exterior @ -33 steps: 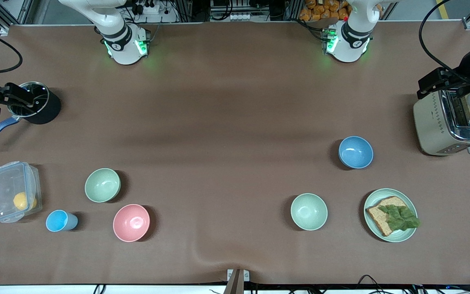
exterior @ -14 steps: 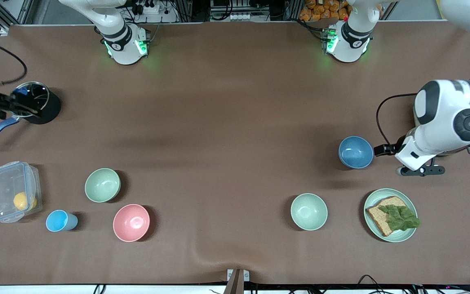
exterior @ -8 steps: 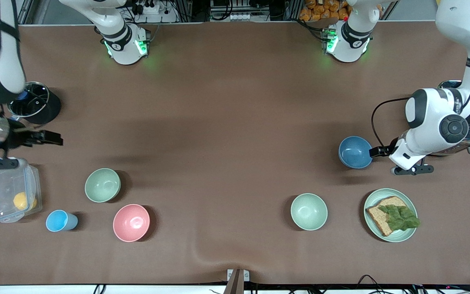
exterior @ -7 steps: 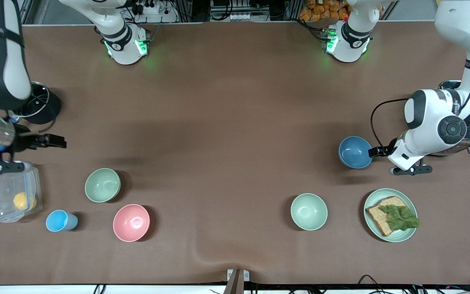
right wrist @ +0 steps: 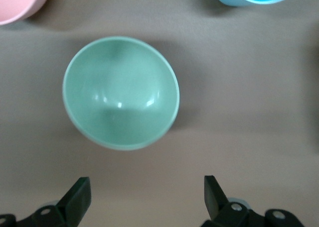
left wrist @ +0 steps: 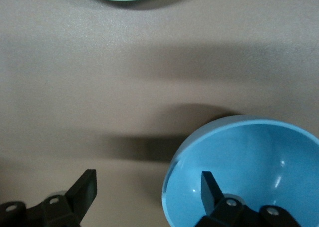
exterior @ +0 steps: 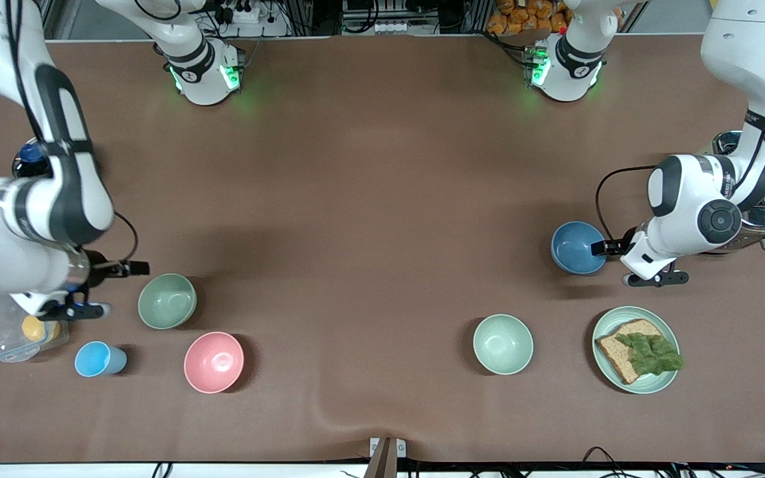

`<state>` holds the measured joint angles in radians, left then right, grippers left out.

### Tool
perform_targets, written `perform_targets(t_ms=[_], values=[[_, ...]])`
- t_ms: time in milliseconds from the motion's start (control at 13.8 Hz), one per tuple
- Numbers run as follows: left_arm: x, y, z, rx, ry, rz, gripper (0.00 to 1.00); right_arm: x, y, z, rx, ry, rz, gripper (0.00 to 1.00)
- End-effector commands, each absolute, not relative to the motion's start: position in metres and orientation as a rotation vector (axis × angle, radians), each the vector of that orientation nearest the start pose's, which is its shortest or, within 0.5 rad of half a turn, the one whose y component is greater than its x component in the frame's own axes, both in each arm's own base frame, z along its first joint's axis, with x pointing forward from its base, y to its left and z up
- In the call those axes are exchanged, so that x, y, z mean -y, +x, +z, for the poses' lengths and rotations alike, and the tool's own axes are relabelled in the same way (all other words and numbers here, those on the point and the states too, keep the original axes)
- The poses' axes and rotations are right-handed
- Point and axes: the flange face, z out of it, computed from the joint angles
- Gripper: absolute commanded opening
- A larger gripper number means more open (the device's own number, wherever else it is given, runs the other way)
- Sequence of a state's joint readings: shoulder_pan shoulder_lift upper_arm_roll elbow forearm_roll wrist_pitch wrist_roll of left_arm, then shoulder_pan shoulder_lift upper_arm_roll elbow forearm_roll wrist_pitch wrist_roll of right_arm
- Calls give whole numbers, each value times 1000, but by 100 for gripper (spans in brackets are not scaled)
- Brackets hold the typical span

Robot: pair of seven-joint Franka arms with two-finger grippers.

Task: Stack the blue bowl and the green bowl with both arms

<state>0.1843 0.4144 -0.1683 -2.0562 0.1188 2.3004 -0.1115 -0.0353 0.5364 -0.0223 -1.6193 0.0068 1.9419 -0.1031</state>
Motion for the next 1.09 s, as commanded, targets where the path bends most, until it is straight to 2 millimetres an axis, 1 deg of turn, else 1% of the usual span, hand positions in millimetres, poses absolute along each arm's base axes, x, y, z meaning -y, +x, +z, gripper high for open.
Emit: perform_targets(t_ms=[0, 145, 218, 291, 364, 509, 582, 655, 800, 945, 1018], values=[[-11, 577, 220, 83, -3097, 234, 85, 41, 670, 273, 114, -3091, 288, 100], [-10, 577, 217, 82, -3099, 242, 70, 48, 671, 259, 138, -3074, 278, 100], [-9, 577, 215, 83, -3100, 246, 62, 48, 672, 247, 126, -3057, 273, 100], [-8, 577, 214, 88, -3102, 249, 56, 50, 673, 239, 110, -3042, 255, 100], [-7, 577, 214, 95, -3106, 250, 48, 50, 675, 231, 117, -3030, 237, 100], [-4, 577, 214, 141, -3101, 251, 29, 52, 676, 219, 172, -3026, 214, 100], [-2, 576, 214, 144, -3100, 253, 23, 55, 676, 211, 185, -3023, 214, 100], [0, 576, 214, 137, -3101, 253, 16, 59, 675, 207, 188, -3021, 213, 100], [-1, 576, 214, 137, -3101, 253, 0, 62, 676, 201, 188, -3023, 193, 99], [-2, 576, 216, 139, -3101, 248, 0, 62, 676, 193, 183, -3021, 195, 40], [-4, 576, 217, 132, -3103, 249, 0, 58, 676, 192, 175, -3011, 194, 15]])
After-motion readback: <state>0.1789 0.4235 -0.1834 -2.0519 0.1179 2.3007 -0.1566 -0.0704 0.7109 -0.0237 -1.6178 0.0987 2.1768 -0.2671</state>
